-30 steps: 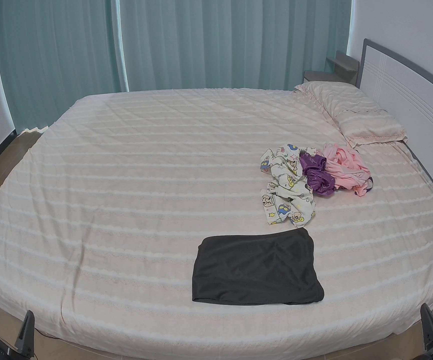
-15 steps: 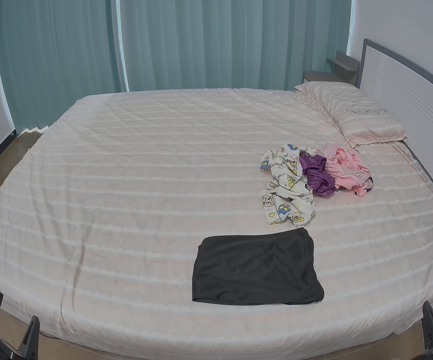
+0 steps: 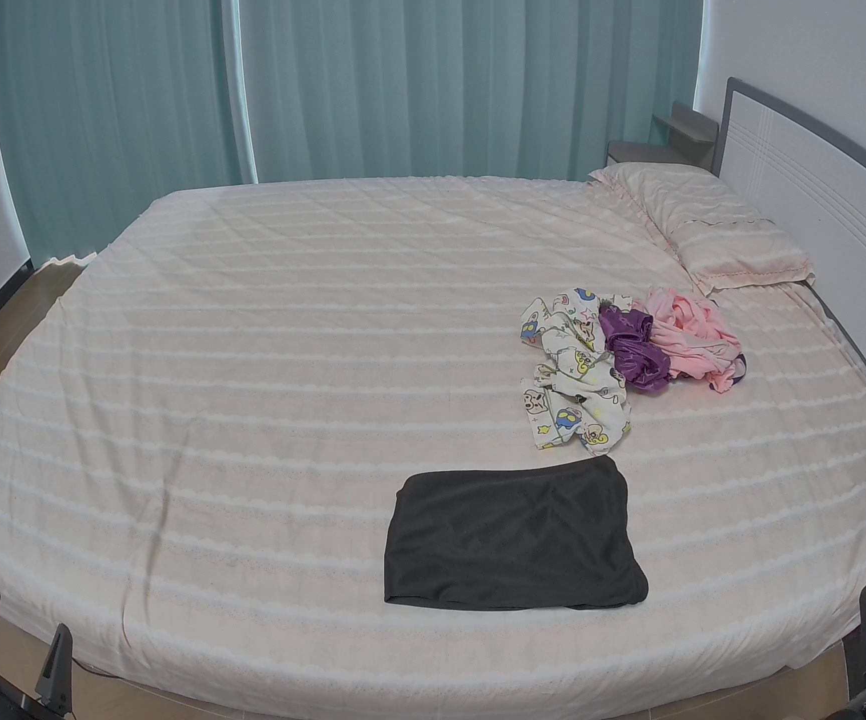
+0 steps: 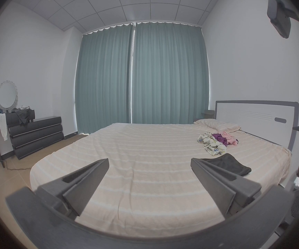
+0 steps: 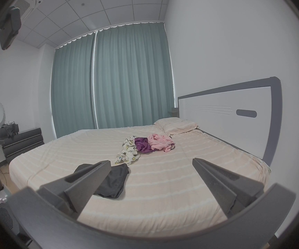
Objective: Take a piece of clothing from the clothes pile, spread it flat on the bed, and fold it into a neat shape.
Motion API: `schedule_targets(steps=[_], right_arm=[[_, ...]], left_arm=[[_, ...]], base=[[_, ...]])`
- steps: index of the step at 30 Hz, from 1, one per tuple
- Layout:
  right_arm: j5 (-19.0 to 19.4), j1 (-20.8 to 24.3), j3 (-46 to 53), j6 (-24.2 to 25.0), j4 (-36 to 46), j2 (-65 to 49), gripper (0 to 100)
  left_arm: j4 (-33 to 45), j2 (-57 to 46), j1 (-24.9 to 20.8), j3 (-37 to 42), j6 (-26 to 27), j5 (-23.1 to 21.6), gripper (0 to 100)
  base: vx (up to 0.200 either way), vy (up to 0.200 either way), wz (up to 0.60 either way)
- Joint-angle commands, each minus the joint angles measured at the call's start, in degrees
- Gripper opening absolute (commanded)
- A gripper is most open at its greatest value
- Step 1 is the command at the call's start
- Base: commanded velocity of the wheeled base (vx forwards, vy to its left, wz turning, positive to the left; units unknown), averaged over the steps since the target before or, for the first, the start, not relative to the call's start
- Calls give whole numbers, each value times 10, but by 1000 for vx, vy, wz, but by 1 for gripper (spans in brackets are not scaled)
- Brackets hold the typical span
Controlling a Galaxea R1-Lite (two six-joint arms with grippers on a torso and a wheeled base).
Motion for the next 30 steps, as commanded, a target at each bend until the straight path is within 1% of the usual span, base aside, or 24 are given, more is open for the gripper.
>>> schedule_targets(steps=[1,3,5,7,8,9,10,11,12,15,16,18,19,22,30], right_arm=[[-9,0,3,-7,-8,-7,100],[-12,0,10,-31,-33,-6,100],[-11,0,10,-58,-34,-7,100],[-2,0,10,-61,-32,-6,100],[9,0,10,-60,-32,-7,100],[9,0,10,-60,-32,-7,100],[53,0,10,-50,-30,-6,100],[69,0,10,-40,-29,-6,100],[74,-1,10,-35,-29,-6,100],[74,0,9,-28,-23,-6,100],[63,0,10,-35,-1,-4,100],[59,1,8,-37,17,-4,100],[58,1,-1,-41,40,-2,100],[58,-2,-1,-50,39,-5,100],[55,0,1,-34,37,-7,100]], left_arm=[[0,-6,0,9,1,0,100],[0,-6,0,9,2,0,100],[0,-6,0,9,4,0,100],[0,-6,0,9,4,0,100],[0,-6,0,9,4,0,100],[0,-6,0,9,4,0,100],[0,-6,0,9,4,0,100],[0,-6,0,9,4,0,100],[-1,-6,0,9,4,0,100],[0,-6,0,9,4,0,100],[-1,-6,0,9,4,0,100],[-1,-6,0,9,4,0,100],[-1,-6,0,9,4,0,100],[-1,-6,0,9,4,0,100],[-1,-6,0,9,4,0,100]], base=[[0,0,0],[0,0,0],[0,0,0],[0,0,0],[0,0,0],[0,0,0],[0,0,0],[0,0,0],[0,0,0],[0,0,0],[0,0,0],[0,0,0],[0,0,0],[0,0,0],[0,0,0]])
